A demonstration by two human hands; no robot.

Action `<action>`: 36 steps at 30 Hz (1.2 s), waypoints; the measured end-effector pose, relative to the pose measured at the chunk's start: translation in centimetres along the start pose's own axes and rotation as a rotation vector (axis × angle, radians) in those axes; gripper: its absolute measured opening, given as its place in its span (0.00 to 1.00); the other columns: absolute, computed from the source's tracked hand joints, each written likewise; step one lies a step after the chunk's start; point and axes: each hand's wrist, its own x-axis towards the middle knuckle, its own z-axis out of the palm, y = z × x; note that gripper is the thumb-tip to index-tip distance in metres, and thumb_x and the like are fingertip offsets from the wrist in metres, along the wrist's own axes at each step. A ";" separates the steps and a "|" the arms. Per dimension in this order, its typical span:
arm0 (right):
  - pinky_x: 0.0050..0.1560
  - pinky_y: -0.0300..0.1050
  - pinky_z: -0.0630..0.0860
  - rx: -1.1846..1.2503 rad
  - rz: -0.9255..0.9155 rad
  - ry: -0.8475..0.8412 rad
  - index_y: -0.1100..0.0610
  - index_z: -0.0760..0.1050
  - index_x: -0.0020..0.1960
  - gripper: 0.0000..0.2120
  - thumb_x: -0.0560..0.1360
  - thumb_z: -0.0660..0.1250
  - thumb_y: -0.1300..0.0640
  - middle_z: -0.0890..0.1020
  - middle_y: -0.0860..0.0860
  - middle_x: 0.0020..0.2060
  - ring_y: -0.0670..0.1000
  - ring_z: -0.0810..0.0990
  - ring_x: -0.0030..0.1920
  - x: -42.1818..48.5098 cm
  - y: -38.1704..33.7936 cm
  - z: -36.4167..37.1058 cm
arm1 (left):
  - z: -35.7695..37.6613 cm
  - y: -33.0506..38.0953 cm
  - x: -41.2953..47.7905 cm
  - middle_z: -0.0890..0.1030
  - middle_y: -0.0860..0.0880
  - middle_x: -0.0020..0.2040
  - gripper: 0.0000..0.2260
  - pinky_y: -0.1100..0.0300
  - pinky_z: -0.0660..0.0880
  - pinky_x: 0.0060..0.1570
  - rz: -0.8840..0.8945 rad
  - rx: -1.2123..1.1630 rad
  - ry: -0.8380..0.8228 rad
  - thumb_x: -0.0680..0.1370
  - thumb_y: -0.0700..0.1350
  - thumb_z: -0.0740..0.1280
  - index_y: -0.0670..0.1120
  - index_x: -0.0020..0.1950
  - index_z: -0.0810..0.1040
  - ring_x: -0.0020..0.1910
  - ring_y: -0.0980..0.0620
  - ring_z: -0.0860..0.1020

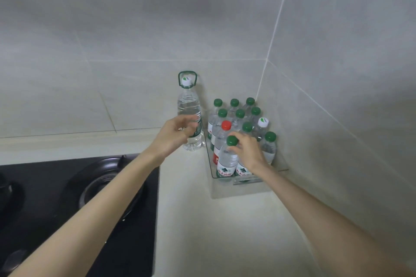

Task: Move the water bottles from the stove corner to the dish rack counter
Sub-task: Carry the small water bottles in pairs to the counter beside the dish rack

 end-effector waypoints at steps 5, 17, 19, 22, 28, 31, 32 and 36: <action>0.54 0.53 0.77 0.103 -0.121 0.105 0.55 0.76 0.62 0.18 0.73 0.71 0.58 0.79 0.55 0.49 0.56 0.80 0.47 -0.3 -2.4 -2.9 | 0.2 0.7 -0.3 0.79 0.48 0.60 0.14 0.62 0.74 0.47 0.001 0.008 -0.021 0.78 0.40 0.66 0.51 0.61 0.75 0.50 0.53 0.78; 0.56 0.49 0.79 0.516 -0.291 0.197 0.48 0.76 0.60 0.15 0.73 0.70 0.54 0.82 0.46 0.49 0.48 0.81 0.49 -0.8 -13.5 -11.9 | 0.1 2.7 -1.5 0.78 0.53 0.60 0.35 0.66 0.76 0.50 0.158 0.033 -0.079 0.64 0.44 0.80 0.54 0.67 0.68 0.55 0.59 0.78; 0.55 0.51 0.80 0.586 -0.292 0.176 0.48 0.76 0.59 0.15 0.74 0.70 0.54 0.83 0.46 0.49 0.48 0.82 0.49 -1.0 -14.5 -12.0 | 0.0 3.0 -1.8 0.81 0.55 0.54 0.30 0.68 0.77 0.45 0.186 -0.011 -0.064 0.64 0.41 0.80 0.57 0.60 0.70 0.49 0.62 0.81; 0.55 0.52 0.80 0.667 -0.304 0.172 0.48 0.77 0.58 0.14 0.73 0.71 0.56 0.83 0.43 0.47 0.44 0.81 0.47 -1.1 -15.5 -11.9 | -0.8 3.2 -2.2 0.84 0.51 0.49 0.32 0.62 0.80 0.46 0.200 -0.036 0.008 0.61 0.43 0.81 0.54 0.60 0.71 0.46 0.55 0.83; 0.53 0.44 0.80 0.699 -0.278 0.203 0.51 0.79 0.59 0.16 0.72 0.73 0.55 0.84 0.44 0.45 0.43 0.82 0.47 -0.8 -15.0 -11.2 | -1.7 2.7 -2.1 0.84 0.51 0.48 0.34 0.60 0.80 0.46 0.238 0.006 0.122 0.56 0.47 0.83 0.55 0.59 0.74 0.46 0.54 0.83; 0.53 0.40 0.79 0.682 -0.210 0.152 0.50 0.77 0.62 0.15 0.76 0.68 0.52 0.83 0.47 0.51 0.44 0.82 0.51 -0.4 -12.5 -10.6 | -1.8 2.2 -1.8 0.85 0.50 0.48 0.36 0.56 0.80 0.48 0.197 -0.004 0.148 0.54 0.51 0.83 0.55 0.60 0.74 0.46 0.52 0.83; 0.55 0.38 0.77 0.610 -0.174 0.153 0.50 0.76 0.63 0.15 0.76 0.67 0.51 0.82 0.47 0.53 0.44 0.81 0.53 -0.1 -11.1 -10.2 | -1.8 2.1 -1.7 0.84 0.50 0.48 0.36 0.55 0.80 0.48 0.183 -0.002 0.155 0.55 0.50 0.83 0.54 0.61 0.74 0.47 0.52 0.83; 0.56 0.35 0.71 0.373 0.060 0.144 0.57 0.72 0.66 0.19 0.76 0.68 0.57 0.79 0.52 0.61 0.48 0.77 0.58 0.3 -4.7 -7.8 | -1.3 2.0 -1.7 0.84 0.48 0.49 0.34 0.56 0.80 0.47 0.162 -0.005 0.155 0.59 0.45 0.82 0.52 0.62 0.74 0.47 0.51 0.83</action>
